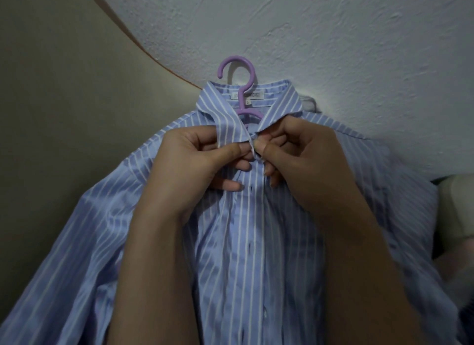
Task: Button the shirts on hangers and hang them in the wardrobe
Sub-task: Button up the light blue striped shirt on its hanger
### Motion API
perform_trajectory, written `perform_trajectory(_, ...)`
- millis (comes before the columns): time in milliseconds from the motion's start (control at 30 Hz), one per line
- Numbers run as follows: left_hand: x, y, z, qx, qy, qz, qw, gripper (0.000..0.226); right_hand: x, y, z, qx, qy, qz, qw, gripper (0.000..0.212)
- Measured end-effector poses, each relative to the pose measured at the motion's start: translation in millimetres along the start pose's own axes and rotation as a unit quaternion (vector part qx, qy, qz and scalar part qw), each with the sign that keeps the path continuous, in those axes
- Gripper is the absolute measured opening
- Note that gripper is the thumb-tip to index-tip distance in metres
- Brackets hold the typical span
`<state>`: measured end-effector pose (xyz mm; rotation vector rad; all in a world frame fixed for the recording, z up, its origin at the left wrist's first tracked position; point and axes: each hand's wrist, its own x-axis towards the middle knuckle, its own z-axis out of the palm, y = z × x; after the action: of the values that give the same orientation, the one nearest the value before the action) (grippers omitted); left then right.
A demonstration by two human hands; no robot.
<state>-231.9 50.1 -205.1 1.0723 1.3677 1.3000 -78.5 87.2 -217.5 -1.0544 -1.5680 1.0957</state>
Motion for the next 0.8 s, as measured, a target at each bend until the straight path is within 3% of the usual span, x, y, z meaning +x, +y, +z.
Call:
perform_trajectory(233, 3.4, -4.0, 4.6, 0.009, 0.02, 0.015, 1.0, 0.01, 2.8, -0.6, 7.1, -0.138, 0.031, -0.042, 0.989, 0.017)
perform_trajectory(467, 3.6, -3.3, 6.9, 0.04, 0.05, 0.036, 0.997, 0.016, -2.6, -8.9, 5.2, -0.153, 0.015, -0.047, 0.987, 0.011)
perform_trajectory(567, 5.0, -4.4, 8.4, 0.051, 0.062, 0.048, 0.996, 0.023, -0.4, -6.9, 8.4, -0.17, 0.055, -0.061, 0.982, 0.011)
perform_trajectory(667, 7.1, -4.0, 9.8, 0.082, 0.073, 0.062, 0.992, 0.015, 1.3, -6.1, 14.9, -0.187, 0.095, -0.068, 0.975, 0.009)
perform_trajectory(800, 12.9, -4.4, 9.8, 0.096, 0.083, 0.068, 0.99, 0.015, 2.1, -4.4, 23.6, -0.147, 0.168, -0.087, 0.971, 0.009)
